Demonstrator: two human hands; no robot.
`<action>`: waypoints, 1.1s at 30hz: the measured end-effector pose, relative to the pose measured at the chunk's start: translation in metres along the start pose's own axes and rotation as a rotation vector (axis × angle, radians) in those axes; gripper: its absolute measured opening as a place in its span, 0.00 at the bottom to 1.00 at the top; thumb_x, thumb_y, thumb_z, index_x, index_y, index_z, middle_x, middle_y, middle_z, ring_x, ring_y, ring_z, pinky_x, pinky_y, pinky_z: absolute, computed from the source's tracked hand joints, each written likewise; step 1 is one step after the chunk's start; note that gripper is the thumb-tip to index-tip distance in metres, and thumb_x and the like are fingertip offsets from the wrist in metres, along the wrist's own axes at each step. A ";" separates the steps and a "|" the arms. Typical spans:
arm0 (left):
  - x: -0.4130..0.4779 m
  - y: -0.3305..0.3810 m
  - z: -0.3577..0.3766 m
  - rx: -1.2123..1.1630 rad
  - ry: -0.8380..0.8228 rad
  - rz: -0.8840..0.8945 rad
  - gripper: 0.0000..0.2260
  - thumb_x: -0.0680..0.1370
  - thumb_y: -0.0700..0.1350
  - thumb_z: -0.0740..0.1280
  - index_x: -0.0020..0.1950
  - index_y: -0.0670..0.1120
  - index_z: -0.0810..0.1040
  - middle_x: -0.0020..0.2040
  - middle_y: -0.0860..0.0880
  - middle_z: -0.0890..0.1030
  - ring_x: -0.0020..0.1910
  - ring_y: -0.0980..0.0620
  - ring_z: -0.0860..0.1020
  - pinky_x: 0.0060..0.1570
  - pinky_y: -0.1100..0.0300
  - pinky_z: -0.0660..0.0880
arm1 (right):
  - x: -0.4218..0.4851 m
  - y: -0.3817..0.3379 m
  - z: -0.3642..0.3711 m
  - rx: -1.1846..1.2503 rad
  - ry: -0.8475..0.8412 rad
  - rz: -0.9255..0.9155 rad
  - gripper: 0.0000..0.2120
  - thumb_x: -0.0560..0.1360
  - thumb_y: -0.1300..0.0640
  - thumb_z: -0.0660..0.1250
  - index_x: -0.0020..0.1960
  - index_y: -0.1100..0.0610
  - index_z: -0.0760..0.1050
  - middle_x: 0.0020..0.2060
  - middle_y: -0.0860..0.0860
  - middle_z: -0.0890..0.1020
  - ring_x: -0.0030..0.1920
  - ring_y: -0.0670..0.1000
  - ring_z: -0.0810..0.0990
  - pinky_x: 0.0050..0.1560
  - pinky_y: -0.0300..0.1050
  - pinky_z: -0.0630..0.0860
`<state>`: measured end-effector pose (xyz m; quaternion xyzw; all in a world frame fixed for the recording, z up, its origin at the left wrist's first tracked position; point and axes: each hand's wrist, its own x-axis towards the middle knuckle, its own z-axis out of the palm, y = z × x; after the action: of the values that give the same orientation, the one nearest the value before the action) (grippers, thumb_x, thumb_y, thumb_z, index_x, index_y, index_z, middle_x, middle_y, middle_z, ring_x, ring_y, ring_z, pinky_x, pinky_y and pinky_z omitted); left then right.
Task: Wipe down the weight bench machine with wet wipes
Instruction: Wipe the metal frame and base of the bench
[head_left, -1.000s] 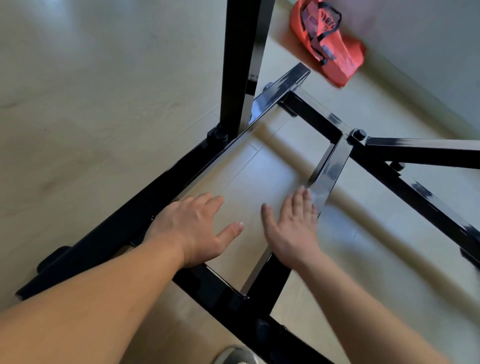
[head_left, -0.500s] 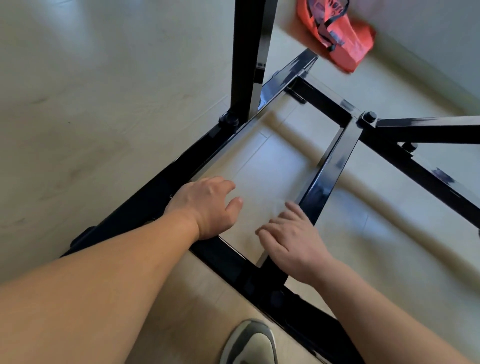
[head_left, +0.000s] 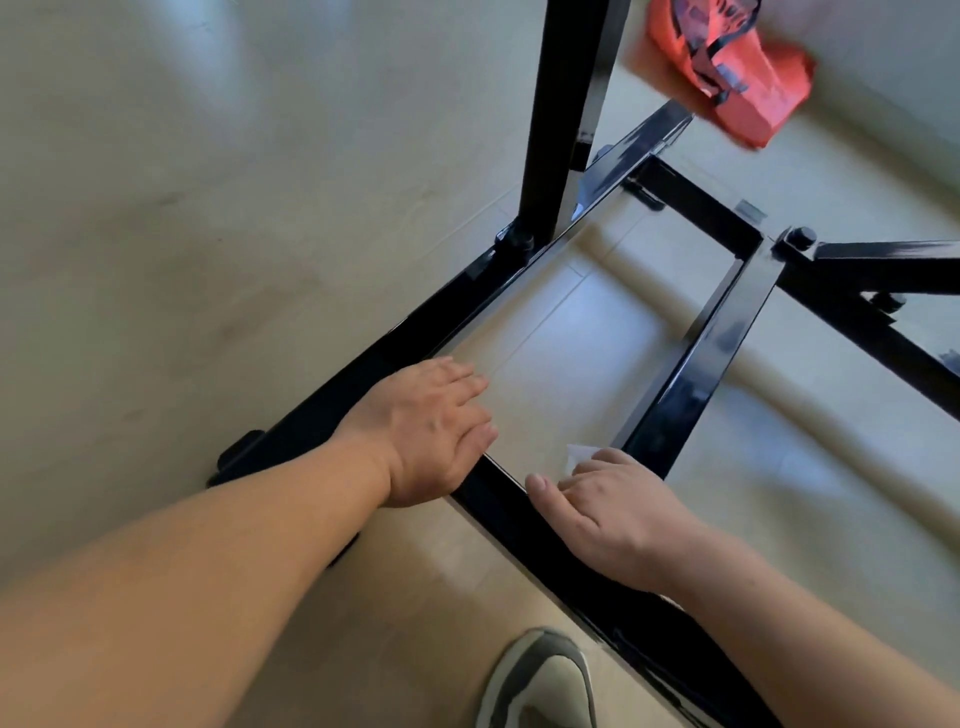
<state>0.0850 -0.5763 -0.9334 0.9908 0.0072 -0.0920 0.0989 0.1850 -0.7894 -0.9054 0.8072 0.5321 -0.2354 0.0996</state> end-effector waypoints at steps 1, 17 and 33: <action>0.000 -0.001 0.003 0.003 0.019 0.004 0.39 0.78 0.60 0.31 0.77 0.52 0.70 0.83 0.50 0.60 0.83 0.53 0.53 0.81 0.54 0.43 | 0.000 -0.001 0.000 0.021 -0.020 -0.027 0.44 0.79 0.35 0.27 0.38 0.53 0.78 0.39 0.49 0.83 0.50 0.48 0.76 0.69 0.46 0.63; -0.001 -0.006 0.010 0.007 0.105 0.036 0.36 0.81 0.68 0.40 0.78 0.52 0.70 0.81 0.49 0.65 0.81 0.51 0.60 0.81 0.53 0.50 | 0.005 -0.006 0.003 -0.087 0.005 -0.041 0.42 0.82 0.36 0.33 0.43 0.56 0.81 0.41 0.52 0.84 0.50 0.54 0.78 0.64 0.51 0.68; -0.002 -0.007 0.015 0.114 0.188 0.045 0.27 0.82 0.64 0.54 0.62 0.49 0.85 0.63 0.47 0.84 0.62 0.46 0.81 0.70 0.52 0.62 | 0.023 0.038 -0.002 -0.159 0.116 0.074 0.43 0.80 0.36 0.31 0.41 0.54 0.82 0.40 0.51 0.84 0.51 0.54 0.78 0.68 0.53 0.64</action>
<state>0.0799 -0.5722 -0.9493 0.9990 -0.0111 0.0033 0.0434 0.2271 -0.7855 -0.9179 0.8281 0.5239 -0.1413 0.1409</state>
